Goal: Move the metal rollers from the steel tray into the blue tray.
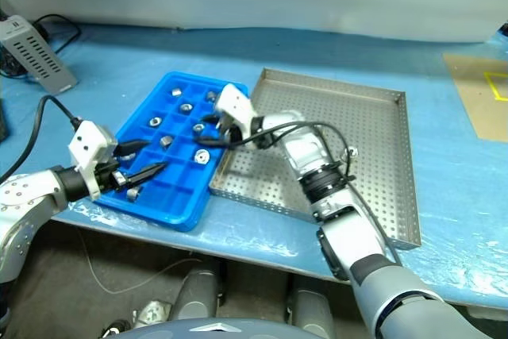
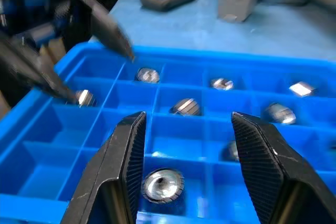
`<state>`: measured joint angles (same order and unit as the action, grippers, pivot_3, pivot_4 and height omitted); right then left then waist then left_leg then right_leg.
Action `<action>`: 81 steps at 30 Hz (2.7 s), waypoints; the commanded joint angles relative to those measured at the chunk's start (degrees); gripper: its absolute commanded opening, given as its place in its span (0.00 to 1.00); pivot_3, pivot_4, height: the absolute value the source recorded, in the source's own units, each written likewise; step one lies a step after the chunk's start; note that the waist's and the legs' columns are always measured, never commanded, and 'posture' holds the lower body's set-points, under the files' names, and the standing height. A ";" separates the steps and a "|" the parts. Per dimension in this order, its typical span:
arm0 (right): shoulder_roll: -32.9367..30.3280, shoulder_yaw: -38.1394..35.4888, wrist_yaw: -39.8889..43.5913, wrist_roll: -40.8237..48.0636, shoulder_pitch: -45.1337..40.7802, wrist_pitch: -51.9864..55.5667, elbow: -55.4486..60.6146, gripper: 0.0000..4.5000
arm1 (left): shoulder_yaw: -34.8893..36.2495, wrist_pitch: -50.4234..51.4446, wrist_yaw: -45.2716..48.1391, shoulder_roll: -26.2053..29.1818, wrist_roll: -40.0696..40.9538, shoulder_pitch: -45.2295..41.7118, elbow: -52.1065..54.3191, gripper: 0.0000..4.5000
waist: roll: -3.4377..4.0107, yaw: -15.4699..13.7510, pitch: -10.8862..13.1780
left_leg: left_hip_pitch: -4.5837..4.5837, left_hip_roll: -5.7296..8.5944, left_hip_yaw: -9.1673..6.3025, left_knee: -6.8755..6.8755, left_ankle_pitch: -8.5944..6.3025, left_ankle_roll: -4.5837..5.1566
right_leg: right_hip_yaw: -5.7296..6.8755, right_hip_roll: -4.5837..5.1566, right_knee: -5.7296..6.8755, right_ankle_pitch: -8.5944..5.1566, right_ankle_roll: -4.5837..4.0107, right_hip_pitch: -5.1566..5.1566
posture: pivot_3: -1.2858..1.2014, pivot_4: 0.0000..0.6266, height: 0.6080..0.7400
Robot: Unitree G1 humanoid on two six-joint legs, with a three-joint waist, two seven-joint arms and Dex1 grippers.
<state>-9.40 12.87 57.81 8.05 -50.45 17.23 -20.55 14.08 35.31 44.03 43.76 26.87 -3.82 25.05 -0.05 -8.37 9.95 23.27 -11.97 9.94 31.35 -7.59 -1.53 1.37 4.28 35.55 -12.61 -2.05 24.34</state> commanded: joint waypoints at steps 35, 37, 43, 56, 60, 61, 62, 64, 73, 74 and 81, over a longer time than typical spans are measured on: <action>-21.31 -19.13 -19.32 0.51 22.21 -3.98 -5.09 0.68 | -17.45 -7.12 6.25 -9.19 -5.34 -20.35 -14.49 0.79 | -0.03 5.98 -0.06 | -0.10 0.00 0.09 0.65 -0.15 0.29 | -0.16 -0.02 0.15 0.05 0.02 -0.20 | 0.46 0.24 1.00; -20.80 -18.89 -18.61 1.09 21.81 -4.15 -6.20 0.80 | -17.37 -6.87 6.09 -9.22 -5.25 -20.09 -14.09 0.79 | -0.02 5.99 -0.06 | -0.11 -0.03 0.09 0.77 -0.18 0.32 | -0.14 -0.02 0.16 0.05 0.02 -0.27 | 0.46 0.24 1.00; -18.73 -16.64 -16.43 1.75 21.87 -2.94 -4.39 0.93 | -17.05 -6.24 6.01 -9.16 -5.24 -20.07 -13.94 0.79 | -0.02 6.00 -0.06 | -0.15 -0.02 0.09 0.84 -0.19 0.34 | -0.14 0.01 0.17 0.06 0.03 -0.35 | 0.46 0.24 1.00; -18.17 -16.01 -21.48 -1.47 21.02 -7.03 -10.35 0.59 | -17.42 -5.49 5.52 -9.10 -5.79 -19.75 -13.41 0.79 | -0.01 5.99 -0.06 | -0.13 0.00 0.09 0.83 -0.22 0.37 | -0.13 0.03 0.14 0.06 0.03 -0.35 | 0.46 0.24 1.00; -17.86 -15.64 -20.22 -0.77 20.66 -7.52 -10.75 0.42 | -17.42 -6.66 5.89 -9.12 -6.17 -18.90 -14.01 0.79 | -0.01 6.02 -0.06 | -0.13 0.00 0.09 0.83 -0.22 0.37 | -0.13 0.03 0.14 0.06 0.03 -0.35 | 0.46 0.24 1.00; -17.80 -15.55 -20.59 -1.02 20.51 -7.43 -10.79 0.37 | -17.40 -6.97 5.99 -9.11 -6.23 -18.65 -14.11 0.79 | -0.01 6.02 -0.06 | -0.13 0.00 0.09 0.82 -0.22 0.37 | -0.13 0.03 0.13 0.06 0.03 -0.35 | 0.46 0.24 1.00; -17.80 -15.41 -20.66 -1.16 20.42 -7.18 -10.41 0.37 | -17.35 -7.24 6.11 -9.08 -6.24 -18.36 -14.13 0.79 | -0.01 6.03 -0.06 | -0.13 -0.01 0.09 0.81 -0.22 0.37 | -0.13 0.03 0.13 0.06 0.03 -0.35 | 0.46 0.24 1.00; -17.76 -15.18 -19.23 -0.19 20.41 -5.76 -7.92 0.37 | -17.06 -7.75 6.50 -8.90 -6.16 -17.83 -14.24 0.79 | -0.01 6.03 -0.06 | -0.13 -0.01 0.09 0.81 -0.22 0.37 | -0.13 0.03 0.12 0.06 0.03 -0.34 | 0.46 0.24 1.00; -14.76 -11.43 -9.94 10.40 16.33 10.40 16.12 0.37 | -12.22 -10.89 12.13 -2.91 -4.66 -18.56 -15.91 0.79 | 0.05 6.12 -0.02 | -0.10 -0.06 0.09 0.65 -0.18 0.32 | -0.13 -0.04 0.15 0.05 0.03 -0.18 | 0.49 0.24 1.00; -14.17 -9.45 -8.84 10.24 15.48 10.94 17.56 0.37 | -11.19 -11.63 12.79 -1.61 -4.83 -18.66 -16.92 0.79 | 0.05 6.11 -0.02 | -0.10 -0.07 0.09 0.58 -0.17 0.29 | -0.12 -0.04 0.13 0.05 0.03 -0.17 | 0.49 0.24 1.00; -9.76 -0.40 -2.68 9.59 11.23 10.97 16.92 0.37 | -1.34 -11.92 13.99 5.25 -3.23 -10.00 -12.29 0.79 | 0.03 5.13 -0.02 | -0.06 0.02 0.08 0.28 -0.16 0.26 | -0.07 0.04 -0.10 0.04 0.02 -0.14 | 0.55 0.24 1.00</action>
<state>-19.56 11.44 53.45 17.75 -37.57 29.56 -4.00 8.84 23.15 57.30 47.60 21.81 -15.80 8.56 -0.02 -3.23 9.94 23.25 -11.95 10.03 31.60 -7.76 -1.26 1.31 4.32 35.40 -12.57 -2.03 24.22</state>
